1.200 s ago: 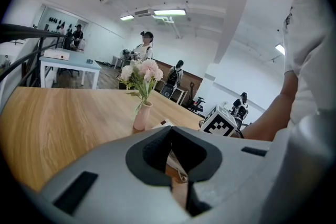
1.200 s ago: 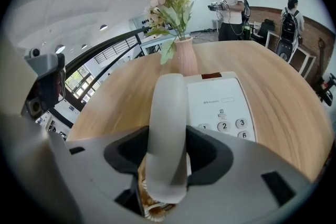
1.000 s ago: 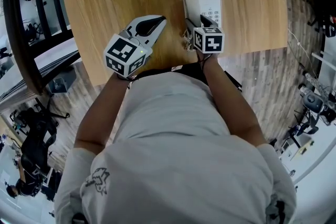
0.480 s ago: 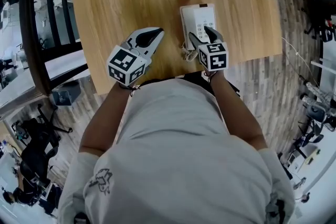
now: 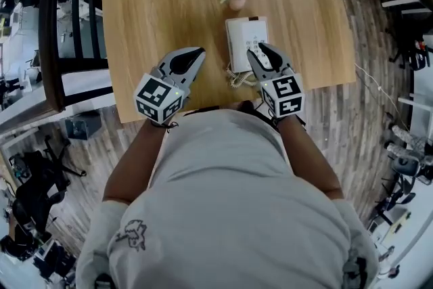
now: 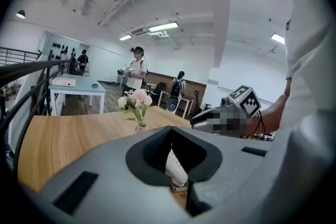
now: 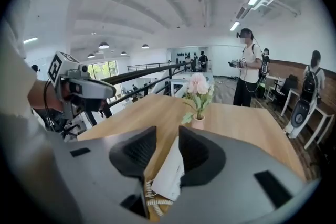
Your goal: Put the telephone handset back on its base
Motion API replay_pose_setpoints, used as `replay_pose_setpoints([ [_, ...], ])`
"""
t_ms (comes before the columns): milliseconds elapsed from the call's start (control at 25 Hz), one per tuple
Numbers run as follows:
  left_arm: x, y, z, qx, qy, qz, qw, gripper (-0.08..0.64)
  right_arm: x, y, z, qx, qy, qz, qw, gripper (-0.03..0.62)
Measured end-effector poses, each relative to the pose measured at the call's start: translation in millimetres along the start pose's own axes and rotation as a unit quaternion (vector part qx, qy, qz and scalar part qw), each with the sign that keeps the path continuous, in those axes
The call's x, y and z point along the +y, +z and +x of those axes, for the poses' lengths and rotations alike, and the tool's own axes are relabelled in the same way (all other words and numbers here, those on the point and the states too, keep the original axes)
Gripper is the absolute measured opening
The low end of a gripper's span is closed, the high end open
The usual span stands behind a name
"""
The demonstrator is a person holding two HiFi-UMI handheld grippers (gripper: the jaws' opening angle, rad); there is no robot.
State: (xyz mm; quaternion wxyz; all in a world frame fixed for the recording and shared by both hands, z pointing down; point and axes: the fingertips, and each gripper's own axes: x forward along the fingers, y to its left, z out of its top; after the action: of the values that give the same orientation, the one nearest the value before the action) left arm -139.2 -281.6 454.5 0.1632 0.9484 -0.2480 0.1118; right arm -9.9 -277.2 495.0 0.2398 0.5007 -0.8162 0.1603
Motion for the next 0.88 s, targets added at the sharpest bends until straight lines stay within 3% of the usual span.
replay_pose_setpoints([
  [360,-56.8,12.8,-4.6,-0.016,0.054,0.012,0.9983,0.006,-3.8,31.7,-70.3,-0.071,0.058,-0.041,0.995,0.014],
  [880,-170.1,16.8,-7.0,-0.043,0.134,0.024,0.9898,0.006,-12.7,10.9,-177.4,-0.127,0.153,-0.078,0.977,0.005],
])
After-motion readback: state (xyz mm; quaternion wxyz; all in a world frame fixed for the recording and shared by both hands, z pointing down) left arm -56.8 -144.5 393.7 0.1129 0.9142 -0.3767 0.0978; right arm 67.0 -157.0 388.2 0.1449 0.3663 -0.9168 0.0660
